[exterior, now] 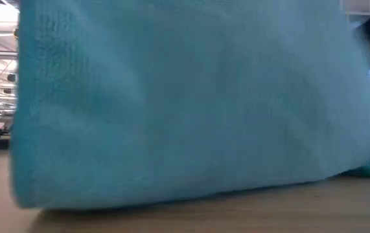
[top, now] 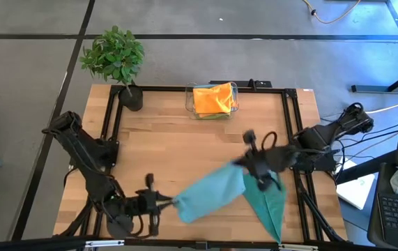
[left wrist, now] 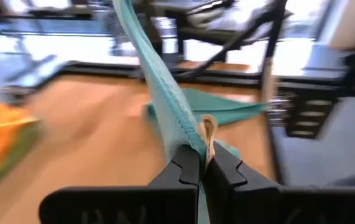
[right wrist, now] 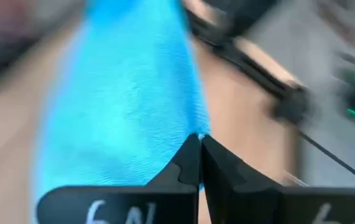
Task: Fold microfiber towels
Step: Fold the top blue microfiber towel
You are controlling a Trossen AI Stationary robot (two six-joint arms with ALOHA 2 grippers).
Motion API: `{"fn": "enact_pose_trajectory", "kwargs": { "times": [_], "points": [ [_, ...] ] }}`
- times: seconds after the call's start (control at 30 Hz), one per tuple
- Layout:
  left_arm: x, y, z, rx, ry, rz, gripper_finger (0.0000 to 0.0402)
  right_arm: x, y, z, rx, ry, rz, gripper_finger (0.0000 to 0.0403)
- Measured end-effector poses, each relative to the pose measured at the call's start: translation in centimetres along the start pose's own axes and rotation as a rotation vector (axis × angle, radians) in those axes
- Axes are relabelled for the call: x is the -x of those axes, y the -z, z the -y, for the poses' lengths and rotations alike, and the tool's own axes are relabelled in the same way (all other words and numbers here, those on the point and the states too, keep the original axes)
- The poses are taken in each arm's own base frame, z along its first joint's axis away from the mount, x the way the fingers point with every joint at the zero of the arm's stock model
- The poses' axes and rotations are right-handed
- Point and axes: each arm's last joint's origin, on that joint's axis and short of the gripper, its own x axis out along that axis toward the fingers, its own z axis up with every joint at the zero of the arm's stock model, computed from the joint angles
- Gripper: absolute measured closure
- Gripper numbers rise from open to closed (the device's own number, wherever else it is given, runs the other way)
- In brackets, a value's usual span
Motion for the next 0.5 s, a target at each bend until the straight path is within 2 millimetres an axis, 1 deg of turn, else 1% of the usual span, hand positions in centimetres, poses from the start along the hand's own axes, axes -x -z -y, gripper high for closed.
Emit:
{"fn": "enact_pose_trajectory", "kwargs": {
  "times": [0.07, 0.1, 0.13, 0.2, 0.27, 0.33, 0.4, 0.5],
  "points": [
    [0.3, 0.2, -0.7, -0.009, -0.054, -0.008, 0.0401, -0.8, 0.3, 1.0, -0.014, 0.091, -0.049, 0.0393],
    [0.3, 0.2, -0.8, 0.000, -0.064, -0.008, 0.0401, -1.1, 0.5, 1.3, -0.022, 0.087, -0.060, 0.0393],
    [0.2, 0.1, -0.9, 0.006, -0.064, -0.008, 0.0401, -1.4, 0.6, 1.5, -0.033, 0.047, -0.058, 0.0393],
    [0.0, 0.0, -0.7, 0.010, -0.040, -0.011, 0.0401, -1.6, 0.7, 1.6, -0.051, -0.088, -0.018, 0.0393],
    [0.0, -0.3, -0.4, 0.032, 0.004, -0.008, 0.0402, -1.6, 0.4, 1.5, -0.063, -0.209, 0.043, 0.0393],
    [0.0, -0.8, -0.1, 0.050, 0.054, 0.007, 0.0401, -1.4, 0.0, 1.3, -0.069, -0.287, 0.105, 0.0393],
    [0.2, -1.7, 0.4, 0.062, 0.108, 0.030, 0.0401, -1.1, -0.6, 1.1, -0.067, -0.354, 0.183, 0.0393],
    [1.1, -3.7, 1.1, 0.101, 0.182, 0.075, 0.0401, 0.0, -1.7, 1.0, -0.058, -0.429, 0.292, 0.0393]
  ]
}}
